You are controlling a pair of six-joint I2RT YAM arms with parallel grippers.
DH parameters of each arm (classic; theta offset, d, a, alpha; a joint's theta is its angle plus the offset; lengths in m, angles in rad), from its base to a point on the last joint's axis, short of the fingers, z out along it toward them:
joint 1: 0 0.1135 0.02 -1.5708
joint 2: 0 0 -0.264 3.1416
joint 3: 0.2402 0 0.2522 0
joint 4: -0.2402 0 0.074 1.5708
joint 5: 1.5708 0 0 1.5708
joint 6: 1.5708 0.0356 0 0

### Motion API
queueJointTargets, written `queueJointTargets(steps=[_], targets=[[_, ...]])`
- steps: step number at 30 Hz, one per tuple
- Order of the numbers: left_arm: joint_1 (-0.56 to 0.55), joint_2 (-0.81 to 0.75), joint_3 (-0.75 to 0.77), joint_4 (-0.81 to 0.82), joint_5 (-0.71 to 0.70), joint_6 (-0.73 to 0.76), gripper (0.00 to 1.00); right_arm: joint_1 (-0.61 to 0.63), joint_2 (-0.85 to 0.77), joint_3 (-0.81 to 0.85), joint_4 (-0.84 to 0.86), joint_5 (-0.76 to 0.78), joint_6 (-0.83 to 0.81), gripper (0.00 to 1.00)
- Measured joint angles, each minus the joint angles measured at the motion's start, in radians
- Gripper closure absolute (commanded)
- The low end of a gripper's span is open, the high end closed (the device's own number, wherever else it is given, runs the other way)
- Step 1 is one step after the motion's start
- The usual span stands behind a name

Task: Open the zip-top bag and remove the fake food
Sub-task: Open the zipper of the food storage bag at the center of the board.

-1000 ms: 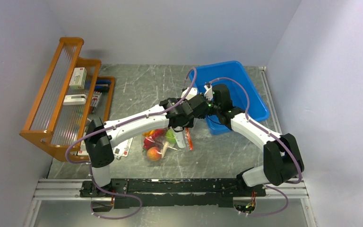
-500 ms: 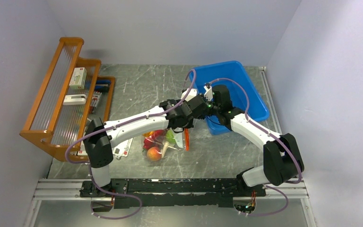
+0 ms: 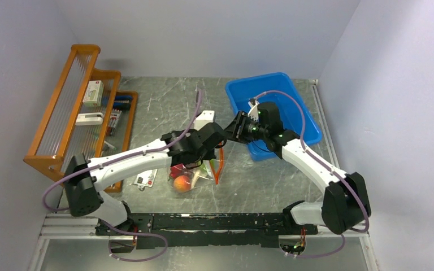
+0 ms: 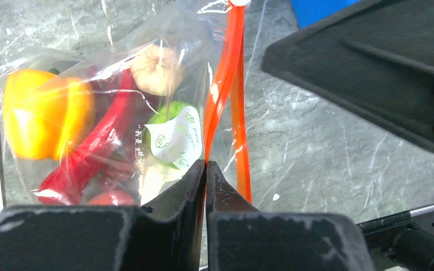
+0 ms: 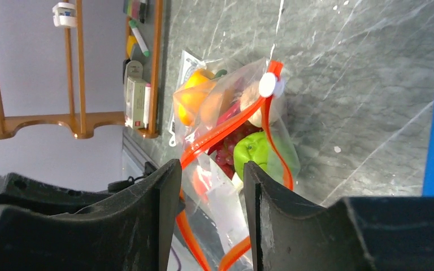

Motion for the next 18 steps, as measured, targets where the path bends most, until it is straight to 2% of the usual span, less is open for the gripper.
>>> queueJointTargets(steps=[7, 11, 18], targets=[[0.022, -0.086, -0.082, 0.066, 0.024, -0.011, 0.88, 0.0, -0.106, -0.057, -0.016, -0.004, -0.06, 0.53], [0.025, -0.09, -0.083, 0.077, 0.032, -0.012, 0.88, 0.005, -0.081, -0.114, -0.019, -0.058, -0.078, 0.51], [0.031, -0.113, -0.085, 0.088, 0.05, -0.014, 0.88, 0.063, -0.023, -0.145, -0.032, -0.048, -0.104, 0.5]])
